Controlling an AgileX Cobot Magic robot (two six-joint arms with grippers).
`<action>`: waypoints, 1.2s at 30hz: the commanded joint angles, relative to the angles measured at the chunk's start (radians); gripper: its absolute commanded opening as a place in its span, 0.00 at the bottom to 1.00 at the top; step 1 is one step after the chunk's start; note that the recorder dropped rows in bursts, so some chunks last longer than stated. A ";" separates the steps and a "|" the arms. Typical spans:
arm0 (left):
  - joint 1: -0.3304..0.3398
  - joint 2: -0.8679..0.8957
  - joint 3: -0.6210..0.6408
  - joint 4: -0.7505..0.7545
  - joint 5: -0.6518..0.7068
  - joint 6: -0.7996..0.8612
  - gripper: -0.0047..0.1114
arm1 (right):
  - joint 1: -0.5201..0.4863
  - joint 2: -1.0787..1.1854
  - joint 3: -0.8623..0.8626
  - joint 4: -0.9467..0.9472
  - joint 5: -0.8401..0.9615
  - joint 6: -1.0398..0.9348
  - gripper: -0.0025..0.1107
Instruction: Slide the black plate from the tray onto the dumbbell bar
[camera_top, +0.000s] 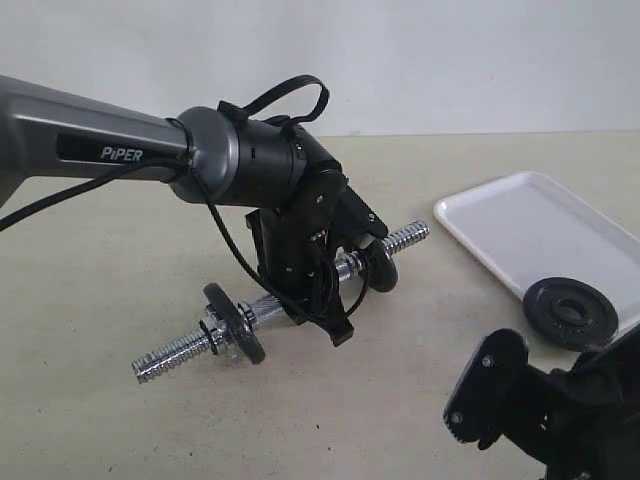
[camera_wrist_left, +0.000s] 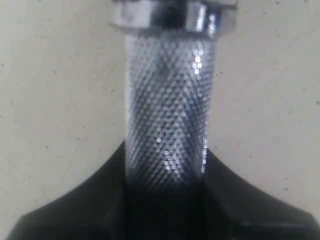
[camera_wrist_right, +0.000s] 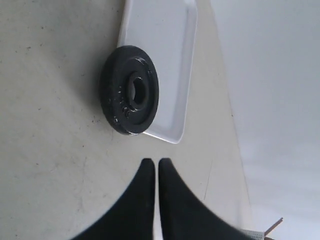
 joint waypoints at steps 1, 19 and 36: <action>-0.003 -0.038 -0.008 0.047 -0.031 0.004 0.08 | 0.000 0.096 0.003 -0.017 0.007 0.087 0.02; -0.003 -0.038 -0.008 0.056 -0.031 0.004 0.08 | 0.000 0.358 0.003 -0.155 0.007 0.295 0.02; -0.003 -0.038 -0.008 0.086 0.013 0.001 0.08 | -0.014 0.475 0.003 -0.237 0.007 0.442 0.14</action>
